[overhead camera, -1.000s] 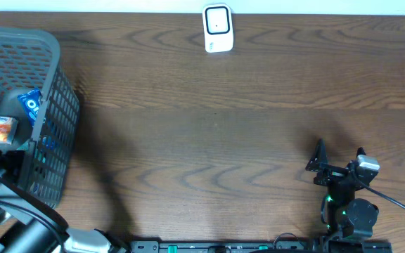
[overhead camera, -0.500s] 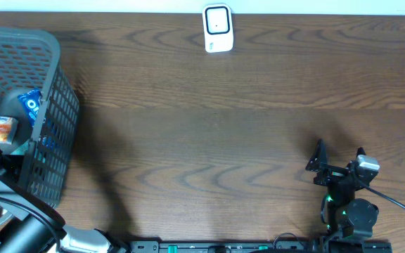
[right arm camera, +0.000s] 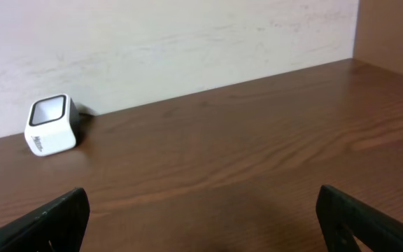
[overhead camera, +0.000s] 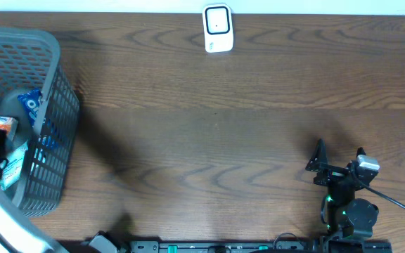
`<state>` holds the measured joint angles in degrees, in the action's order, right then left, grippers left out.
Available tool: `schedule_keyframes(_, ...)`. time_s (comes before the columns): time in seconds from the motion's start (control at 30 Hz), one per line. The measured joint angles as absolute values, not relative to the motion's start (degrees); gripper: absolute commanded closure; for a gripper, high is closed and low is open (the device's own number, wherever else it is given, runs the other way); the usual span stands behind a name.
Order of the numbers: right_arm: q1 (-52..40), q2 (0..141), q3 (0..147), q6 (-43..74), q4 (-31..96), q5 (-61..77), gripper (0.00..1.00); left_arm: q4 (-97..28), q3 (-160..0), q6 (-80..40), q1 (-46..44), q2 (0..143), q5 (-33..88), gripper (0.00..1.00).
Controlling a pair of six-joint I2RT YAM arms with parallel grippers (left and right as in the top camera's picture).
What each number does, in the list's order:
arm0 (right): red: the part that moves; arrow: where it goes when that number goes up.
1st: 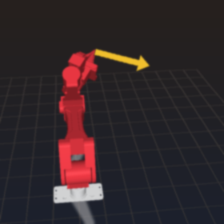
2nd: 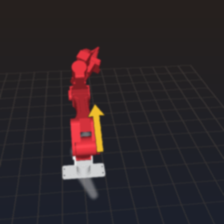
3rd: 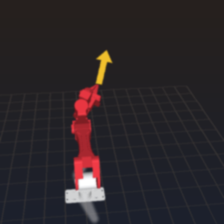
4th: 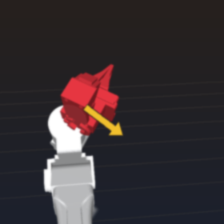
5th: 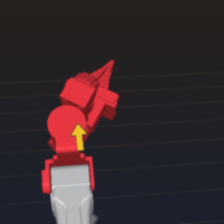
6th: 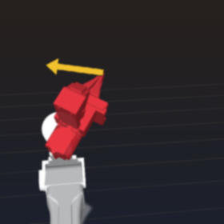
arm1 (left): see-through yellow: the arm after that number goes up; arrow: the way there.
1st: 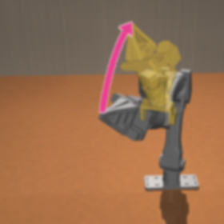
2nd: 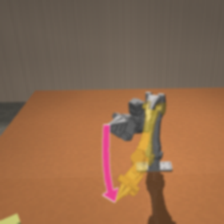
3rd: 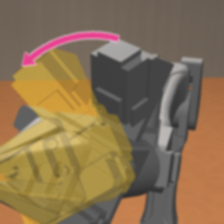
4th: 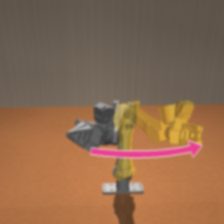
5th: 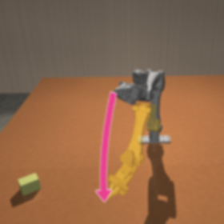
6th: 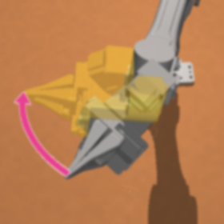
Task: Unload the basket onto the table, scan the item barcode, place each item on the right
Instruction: 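Lift the bottle out and set it upright on the table centre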
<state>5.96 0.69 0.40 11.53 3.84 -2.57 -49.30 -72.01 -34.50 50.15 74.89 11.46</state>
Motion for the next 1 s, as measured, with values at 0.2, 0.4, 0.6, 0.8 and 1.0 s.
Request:
schedule_keyframes(0.2,5.96,0.69,0.40,11.53,3.84,-2.57,0.01,-44.31,-74.41,-34.57,50.15,62.08,18.61,0.43)
schedule_keyframes(0.4,5.96,0.69,0.40,11.53,3.84,-2.57,0.01,-43.35,-74.61,-34.74,43.31,53.56,27.09,0.43)
schedule_keyframes(0.6,5.96,0.69,0.40,11.53,3.86,-2.57,0.01,-43.51,-74.61,-33.28,21.12,55.48,29.26,0.43)
schedule_keyframes(0.8,5.96,0.69,0.40,11.53,3.86,-2.57,0.01,-42.13,-74.63,-25.26,-3.09,66.28,21.67,0.42)
schedule_keyframes(1.0,5.96,0.69,0.40,11.53,3.84,-2.57,0.01,-40.38,-74.63,-11.81,-17.04,81.71,16.08,0.41)
